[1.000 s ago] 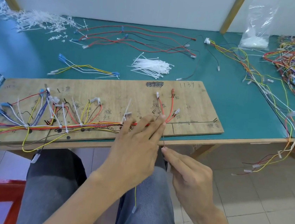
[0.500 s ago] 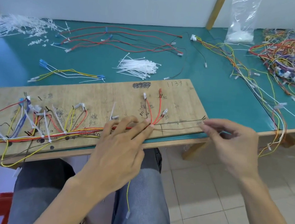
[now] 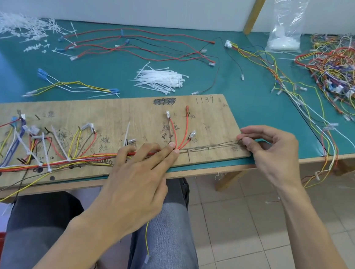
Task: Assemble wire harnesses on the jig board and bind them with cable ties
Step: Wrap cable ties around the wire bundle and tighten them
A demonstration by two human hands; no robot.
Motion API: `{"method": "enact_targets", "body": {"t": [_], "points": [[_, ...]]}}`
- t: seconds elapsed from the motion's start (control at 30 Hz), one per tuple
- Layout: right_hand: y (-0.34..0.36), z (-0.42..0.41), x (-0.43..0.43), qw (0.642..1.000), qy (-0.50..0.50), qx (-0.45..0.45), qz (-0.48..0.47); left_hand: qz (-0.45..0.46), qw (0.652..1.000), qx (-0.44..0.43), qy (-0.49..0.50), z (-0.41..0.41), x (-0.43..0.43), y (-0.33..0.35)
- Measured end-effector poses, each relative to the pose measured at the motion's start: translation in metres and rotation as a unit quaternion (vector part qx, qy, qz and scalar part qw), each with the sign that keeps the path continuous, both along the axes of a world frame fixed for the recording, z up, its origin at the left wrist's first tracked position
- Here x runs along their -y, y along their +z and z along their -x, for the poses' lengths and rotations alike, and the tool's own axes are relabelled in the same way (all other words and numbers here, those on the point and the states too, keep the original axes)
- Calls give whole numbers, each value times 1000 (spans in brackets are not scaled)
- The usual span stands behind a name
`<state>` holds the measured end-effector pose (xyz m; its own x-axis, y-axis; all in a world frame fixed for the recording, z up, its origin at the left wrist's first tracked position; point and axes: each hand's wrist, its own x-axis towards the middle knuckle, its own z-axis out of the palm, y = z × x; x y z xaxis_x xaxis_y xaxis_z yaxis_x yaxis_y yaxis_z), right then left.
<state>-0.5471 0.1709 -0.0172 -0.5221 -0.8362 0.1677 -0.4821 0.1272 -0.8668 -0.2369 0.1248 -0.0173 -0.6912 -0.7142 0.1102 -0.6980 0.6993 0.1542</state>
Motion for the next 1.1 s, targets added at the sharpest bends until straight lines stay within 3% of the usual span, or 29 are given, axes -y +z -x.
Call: {"method": "enact_targets", "body": {"t": [0.23,0.5,0.57,0.67,0.73,0.8,0.9,1.0,1.1], "points": [[-1,-8,-2,999,-21,-47,-12,-10,1000,4,2,0,0,2],[-6,-3,-11,996,-10,81,21,-10,1000,15,6,0,-2,1],[-6,-15,-22,995,-75,43,42,-10,1000,12,6,-1,-2,1],[-6,-61,-51,971,-163,-73,158,-17,1000,15,9,-1,-2,2],[-18,-111,-71,981,-75,-87,156,-20,1000,17,5,-1,0,3],[-41,-162,-86,998,38,-33,35,-16,1000,27,-1,-2,1,5],[-70,-209,-90,974,146,54,-162,-17,999,39,-8,-4,2,7],[-72,-221,-74,959,193,142,-154,-22,998,51,-14,-5,4,7],[-63,-220,-68,951,218,171,-136,-29,998,50,-18,-5,6,8]]}}
